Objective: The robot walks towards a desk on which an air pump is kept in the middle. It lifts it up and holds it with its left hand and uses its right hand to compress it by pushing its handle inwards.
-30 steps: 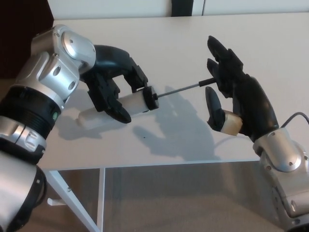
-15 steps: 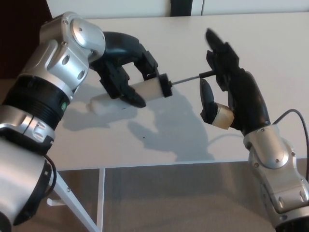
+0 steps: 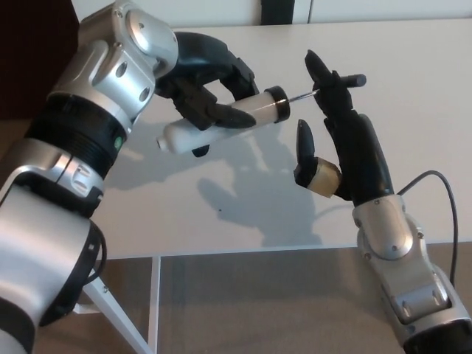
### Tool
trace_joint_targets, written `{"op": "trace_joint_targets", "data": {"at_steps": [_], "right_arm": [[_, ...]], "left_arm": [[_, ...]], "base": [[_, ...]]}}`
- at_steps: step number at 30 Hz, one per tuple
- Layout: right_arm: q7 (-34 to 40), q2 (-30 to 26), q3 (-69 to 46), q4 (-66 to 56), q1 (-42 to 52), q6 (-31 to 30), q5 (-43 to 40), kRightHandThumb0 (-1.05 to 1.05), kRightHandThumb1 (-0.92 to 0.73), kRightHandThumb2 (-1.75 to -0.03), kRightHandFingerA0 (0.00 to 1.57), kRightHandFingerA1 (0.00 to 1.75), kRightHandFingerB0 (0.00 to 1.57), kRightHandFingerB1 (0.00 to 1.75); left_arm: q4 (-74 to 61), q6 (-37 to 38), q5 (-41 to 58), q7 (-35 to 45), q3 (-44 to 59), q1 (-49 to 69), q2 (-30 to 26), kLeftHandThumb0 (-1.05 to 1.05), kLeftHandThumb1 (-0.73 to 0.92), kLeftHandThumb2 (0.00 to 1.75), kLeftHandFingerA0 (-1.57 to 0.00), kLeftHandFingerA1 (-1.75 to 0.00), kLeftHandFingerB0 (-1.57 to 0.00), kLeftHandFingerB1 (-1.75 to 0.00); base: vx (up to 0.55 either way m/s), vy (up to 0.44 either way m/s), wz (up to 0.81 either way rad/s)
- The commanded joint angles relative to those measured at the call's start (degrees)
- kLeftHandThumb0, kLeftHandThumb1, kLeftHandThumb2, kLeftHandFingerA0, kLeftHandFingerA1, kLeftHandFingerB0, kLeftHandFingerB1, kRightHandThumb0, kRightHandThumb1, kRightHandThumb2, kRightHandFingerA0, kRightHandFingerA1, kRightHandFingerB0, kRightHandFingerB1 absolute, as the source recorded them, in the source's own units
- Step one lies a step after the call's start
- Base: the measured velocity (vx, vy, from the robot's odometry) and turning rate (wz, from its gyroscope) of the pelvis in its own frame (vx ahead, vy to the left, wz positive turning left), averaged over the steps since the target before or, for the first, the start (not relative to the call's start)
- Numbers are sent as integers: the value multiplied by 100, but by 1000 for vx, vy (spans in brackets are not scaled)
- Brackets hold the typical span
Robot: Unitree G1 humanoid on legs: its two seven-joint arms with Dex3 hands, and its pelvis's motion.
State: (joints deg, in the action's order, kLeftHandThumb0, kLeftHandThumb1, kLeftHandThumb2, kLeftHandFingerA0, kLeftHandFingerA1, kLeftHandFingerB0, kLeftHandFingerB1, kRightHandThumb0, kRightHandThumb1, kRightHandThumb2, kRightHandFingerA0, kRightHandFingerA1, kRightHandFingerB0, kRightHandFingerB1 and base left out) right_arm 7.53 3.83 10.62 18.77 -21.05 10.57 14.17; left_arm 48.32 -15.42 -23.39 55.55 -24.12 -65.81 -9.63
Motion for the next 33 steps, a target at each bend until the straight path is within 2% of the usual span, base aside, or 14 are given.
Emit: {"op": "trace_joint_targets", "data": {"at_steps": [1,7,10,12,13,17,18,19,20,25,26,27,28,33], "right_arm": [[1009,44,69,344,-236,348,682,-80,-92,-122,0,16,0,14],[1226,124,31,524,-360,410,701,-82,-92,-123,0,16,0,14],[1195,145,-9,602,-399,480,599,-85,-92,-122,0,14,0,11],[1172,148,-16,614,-401,494,572,-85,-92,-122,0,14,0,11],[1125,148,-28,632,-394,529,521,-86,-92,-121,0,12,0,10],[1038,136,-55,655,-383,594,437,-86,-91,-120,0,12,0,11],[971,116,-65,610,-367,588,403,-85,-88,-120,0,13,0,12],[923,102,-73,578,-356,585,378,-85,-88,-120,0,13,0,12],[866,80,-74,520,-332,614,349,-88,-90,-120,0,9,0,8],[787,-7,-60,331,-231,741,337,-84,-88,-119,0,11,0,11],[739,-44,-59,188,-146,761,315,-83,-85,-119,0,12,0,13],[703,-68,-60,89,-87,770,297,-83,-85,-119,0,12,0,13],[678,-122,-77,-129,30,780,293,-85,-80,-103,0,1,0,6],[573,-280,-157,-850,459,835,226,-86,-87,-120,0,11,0,11]], "left_arm": [[315,-506,63,-166,81,-319,128,-67,92,70,-89,-123,-32,-104],[442,-473,-12,-265,29,-429,165,-68,92,70,-86,-127,-30,-116],[496,-410,11,-267,36,-451,153,-65,92,67,-80,-112,-32,-96],[487,-390,11,-285,35,-439,142,-65,92,67,-80,-112,-32,-96],[489,-365,27,-294,44,-412,134,-65,92,70,-79,-128,-23,-112],[465,-295,25,-332,31,-352,111,-65,92,68,-81,-124,-31,-101],[461,-241,27,-334,25,-330,98,-64,79,116,-85,-113,-38,-82],[460,-203,31,-333,23,-315,89,-64,79,116,-85,-113,-38,-82],[432,-103,81,-276,54,-283,40,-68,91,69,-81,-135,-44,-76],[355,203,180,-146,101,-195,-98,-63,83,69,-78,-146,-42,-59],[343,288,117,-179,44,-168,-152,-49,79,67,-66,-148,-57,-126],[338,342,70,-208,0,-151,-188,-49,79,67,-66,-148,-57,-126],[390,439,-12,-241,-70,-149,-270,-11,59,95,-73,-164,-72,-140],[510,448,-71,-260,-156,-84,-457,-5,60,93,-81,-170,-66,-147]], "base": [[0,0,0],[0,0,0],[0,0,0],[0,0,0],[0,0,0],[0,0,0],[0,0,0],[0,0,0],[0,0,0],[0,0,0],[0,0,0],[0,0,0],[0,0,0],[0,0,0]]}}
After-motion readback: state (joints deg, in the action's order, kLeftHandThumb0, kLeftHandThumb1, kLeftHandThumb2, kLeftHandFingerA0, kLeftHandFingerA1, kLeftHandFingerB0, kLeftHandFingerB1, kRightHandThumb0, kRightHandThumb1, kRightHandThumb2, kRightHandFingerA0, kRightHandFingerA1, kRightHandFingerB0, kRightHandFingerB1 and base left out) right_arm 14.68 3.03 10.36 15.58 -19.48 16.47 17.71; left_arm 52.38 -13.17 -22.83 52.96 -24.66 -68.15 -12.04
